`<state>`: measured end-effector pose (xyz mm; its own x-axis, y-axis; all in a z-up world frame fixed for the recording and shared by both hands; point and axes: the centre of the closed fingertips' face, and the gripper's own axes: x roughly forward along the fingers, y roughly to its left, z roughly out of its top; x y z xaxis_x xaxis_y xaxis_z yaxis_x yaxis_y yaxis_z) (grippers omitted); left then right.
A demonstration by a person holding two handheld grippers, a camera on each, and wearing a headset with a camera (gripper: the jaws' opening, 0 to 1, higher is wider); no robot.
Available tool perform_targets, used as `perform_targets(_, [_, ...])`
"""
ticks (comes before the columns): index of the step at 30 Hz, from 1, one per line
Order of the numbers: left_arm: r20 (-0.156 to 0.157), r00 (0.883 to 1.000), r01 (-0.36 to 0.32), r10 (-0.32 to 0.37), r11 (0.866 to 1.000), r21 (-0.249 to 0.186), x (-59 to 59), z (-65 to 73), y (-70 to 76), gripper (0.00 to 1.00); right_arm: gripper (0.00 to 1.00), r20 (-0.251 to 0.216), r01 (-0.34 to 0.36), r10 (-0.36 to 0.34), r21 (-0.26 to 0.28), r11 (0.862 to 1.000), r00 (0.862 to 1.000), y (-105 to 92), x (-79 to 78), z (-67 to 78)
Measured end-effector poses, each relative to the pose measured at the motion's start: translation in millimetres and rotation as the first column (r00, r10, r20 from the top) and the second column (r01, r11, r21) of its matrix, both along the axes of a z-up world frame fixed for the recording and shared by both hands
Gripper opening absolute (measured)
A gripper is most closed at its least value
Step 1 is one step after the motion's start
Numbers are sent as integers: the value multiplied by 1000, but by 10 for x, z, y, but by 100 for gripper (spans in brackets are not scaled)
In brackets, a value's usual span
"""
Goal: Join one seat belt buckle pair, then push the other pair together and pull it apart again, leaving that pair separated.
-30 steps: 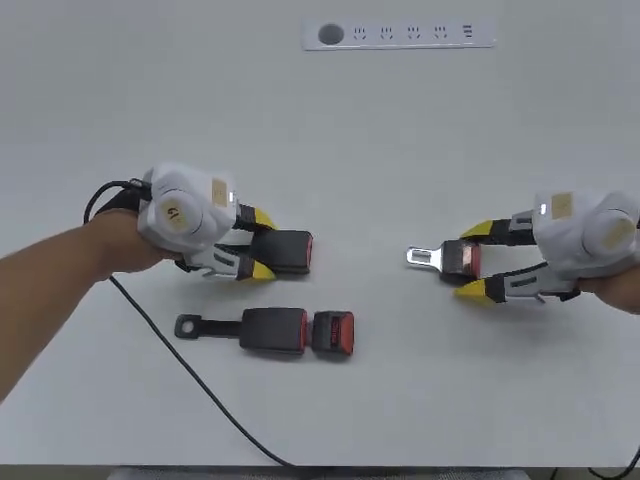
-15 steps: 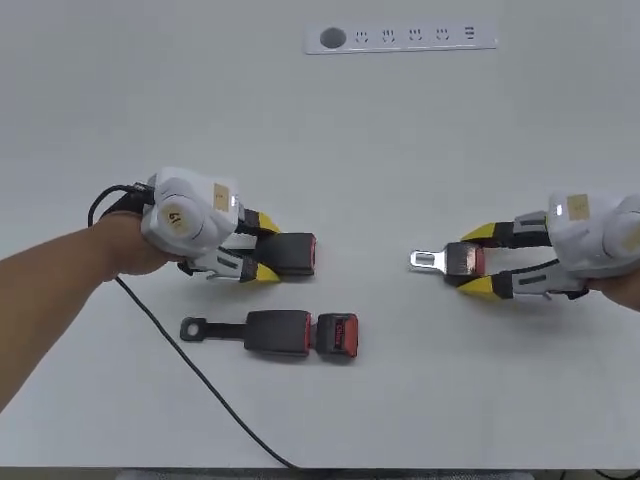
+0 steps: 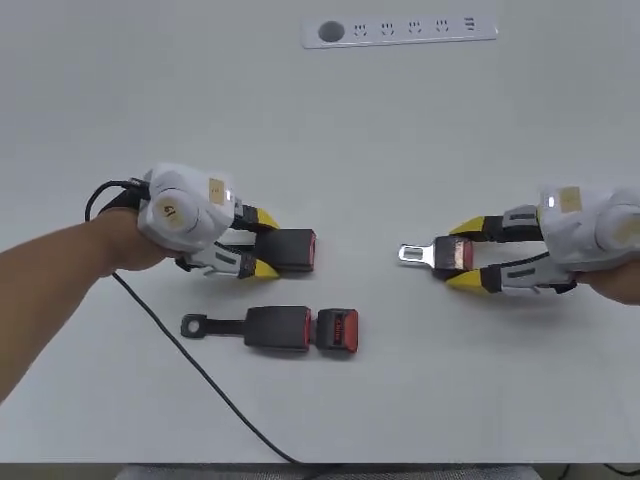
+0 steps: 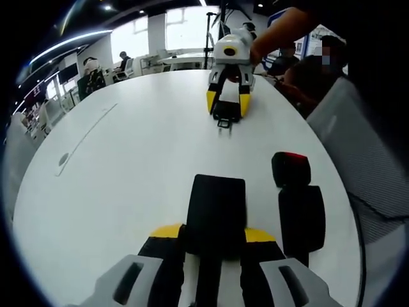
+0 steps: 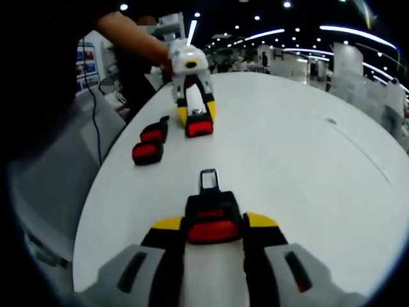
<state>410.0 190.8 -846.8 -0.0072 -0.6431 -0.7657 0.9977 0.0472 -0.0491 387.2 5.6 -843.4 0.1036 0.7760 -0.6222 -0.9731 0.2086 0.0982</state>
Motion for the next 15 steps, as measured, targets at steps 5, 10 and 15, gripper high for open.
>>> perform_targets(5, [-3,1000,-2,2,1000,2,2,-2,0,34,36,-5,0,0,13,1000,1000,185,34,-3])
perform_targets(10, [-2,1000,2,-2,1000,11,10,-8,-1,34,35,3,-7,7,32,999,1000,443,31,-14])
perform_targets(15, [-2,1000,6,-6,1000,16,16,-12,1,34,35,1,-13,13,36,999,1000,668,-3,-29])
